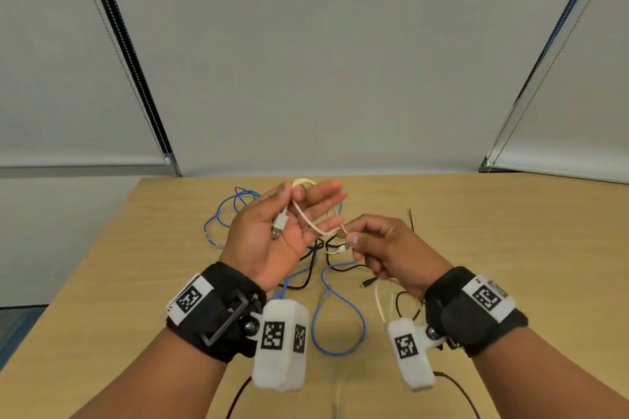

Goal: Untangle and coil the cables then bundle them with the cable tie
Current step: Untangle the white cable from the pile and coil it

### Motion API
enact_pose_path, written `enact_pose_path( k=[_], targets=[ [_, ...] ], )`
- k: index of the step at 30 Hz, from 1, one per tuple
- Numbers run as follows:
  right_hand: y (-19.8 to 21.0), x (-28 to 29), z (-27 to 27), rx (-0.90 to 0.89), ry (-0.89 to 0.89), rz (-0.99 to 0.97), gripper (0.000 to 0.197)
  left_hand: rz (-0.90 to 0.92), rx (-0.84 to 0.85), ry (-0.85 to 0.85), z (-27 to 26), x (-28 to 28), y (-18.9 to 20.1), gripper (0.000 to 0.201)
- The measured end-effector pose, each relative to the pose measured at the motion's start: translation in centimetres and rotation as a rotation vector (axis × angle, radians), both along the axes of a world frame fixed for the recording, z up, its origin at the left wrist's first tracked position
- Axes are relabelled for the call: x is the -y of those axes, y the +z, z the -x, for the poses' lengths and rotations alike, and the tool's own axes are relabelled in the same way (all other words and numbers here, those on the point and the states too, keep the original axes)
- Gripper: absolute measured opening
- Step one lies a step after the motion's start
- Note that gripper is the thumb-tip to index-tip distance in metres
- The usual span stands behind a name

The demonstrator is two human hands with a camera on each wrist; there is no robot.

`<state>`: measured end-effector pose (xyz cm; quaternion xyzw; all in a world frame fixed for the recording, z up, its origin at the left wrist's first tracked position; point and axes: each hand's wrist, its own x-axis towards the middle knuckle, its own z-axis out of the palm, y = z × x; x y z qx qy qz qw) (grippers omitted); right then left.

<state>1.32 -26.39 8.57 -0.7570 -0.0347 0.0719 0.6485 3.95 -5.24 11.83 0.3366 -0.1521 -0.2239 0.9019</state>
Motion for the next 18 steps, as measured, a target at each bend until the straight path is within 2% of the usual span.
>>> enact_pose_path(
  k=[3, 5, 6, 8, 10, 12, 14, 18],
  targets=[
    [-0.8, -2.0, 0.4, -0.021, 0.071, -0.003, 0.021, 0.049, -0.016, 0.222, -0.9, 0.4, -0.2, 0.028],
    [-1.1, -2.7, 0.8, -0.056, 0.138, 0.02, 0.022, -0.012, 0.031, 0.4, -1.8, 0.5, -0.4, 0.021],
    [-1.3, -2.9, 1.0, -0.082, 0.181, 0.041, 0.021, -0.116, 0.09, 0.503, -2.2, 0.3, -0.3, 0.017],
    [-1.2, -3.0, 1.5, -0.122, 0.268, 0.07, 0.018, -0.45, 0.27, 0.696, -2.9, -0.2, -0.1, 0.016],
    [-0.3, -2.5, 1.7, -0.11, 0.323, 0.069, 0.014, -0.814, 0.473, 0.762, -3.3, -0.6, -0.3, 0.02],
    [1.1, -1.6, 1.5, -0.067, 0.34, 0.065, 0.013, -1.14, 0.644, 0.681, -3.4, -1.0, -1.2, 0.017],
    [2.6, -0.3, 0.9, -0.034, 0.321, 0.114, 0.014, -1.346, 0.773, 0.494, -3.1, -1.0, -2.2, 0.019],
    [4.6, 2.1, -0.5, 0.12, 0.159, 0.364, 0.03, -1.45, 0.88, 0.19, -2.3, -1.0, -2.6, 0.024]
  ],
)
